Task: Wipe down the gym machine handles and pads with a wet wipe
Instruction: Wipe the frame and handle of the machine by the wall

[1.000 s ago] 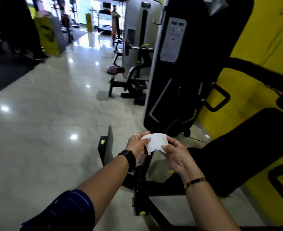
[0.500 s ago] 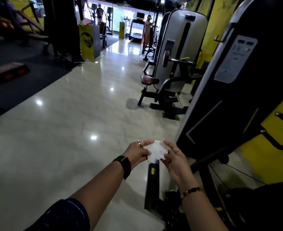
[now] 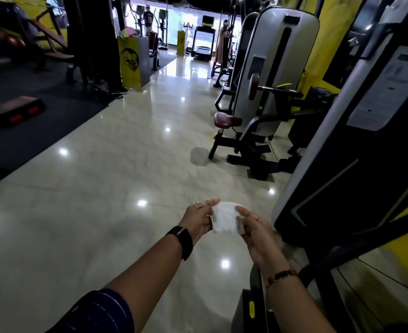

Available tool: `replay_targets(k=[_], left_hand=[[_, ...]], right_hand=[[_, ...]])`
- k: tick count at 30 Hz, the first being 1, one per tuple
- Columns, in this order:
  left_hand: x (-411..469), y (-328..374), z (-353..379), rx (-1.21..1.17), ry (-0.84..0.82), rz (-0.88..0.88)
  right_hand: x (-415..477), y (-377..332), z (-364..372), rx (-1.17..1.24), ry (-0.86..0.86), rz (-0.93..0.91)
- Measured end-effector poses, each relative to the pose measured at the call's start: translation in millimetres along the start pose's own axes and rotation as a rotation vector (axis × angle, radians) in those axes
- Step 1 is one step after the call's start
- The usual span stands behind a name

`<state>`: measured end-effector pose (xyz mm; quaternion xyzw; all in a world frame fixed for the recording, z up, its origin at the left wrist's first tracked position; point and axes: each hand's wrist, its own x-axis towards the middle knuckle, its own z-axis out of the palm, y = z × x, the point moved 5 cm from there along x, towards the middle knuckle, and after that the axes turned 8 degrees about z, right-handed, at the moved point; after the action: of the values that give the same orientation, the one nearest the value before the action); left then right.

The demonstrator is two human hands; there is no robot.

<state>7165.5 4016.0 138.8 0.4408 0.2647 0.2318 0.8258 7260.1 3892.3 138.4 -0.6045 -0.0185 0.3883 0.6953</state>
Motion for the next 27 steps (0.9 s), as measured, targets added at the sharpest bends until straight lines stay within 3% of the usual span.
replay_targets(k=[12,19,22,27], left_hand=[[204.4,56.0,80.6,0.141,-0.121,0.031],[276.0,43.1,147.6,0.015,-0.186,-0.122],[302.4,27.4,191.0,-0.006,-0.257,-0.215],[339.6,15.4,264.5,0.071,-0.523,-0.350]], right_hand=[[167.1,-132.0,3.7,0.140,0.064,-0.076],[210.2,-167.5,-46.8,0.267,0.226,-0.057],[223.7,-175.7,-77.2,0.367,0.301,-0.082],[244.7,-201.0,-129.4,0.556,0.486,-0.238]])
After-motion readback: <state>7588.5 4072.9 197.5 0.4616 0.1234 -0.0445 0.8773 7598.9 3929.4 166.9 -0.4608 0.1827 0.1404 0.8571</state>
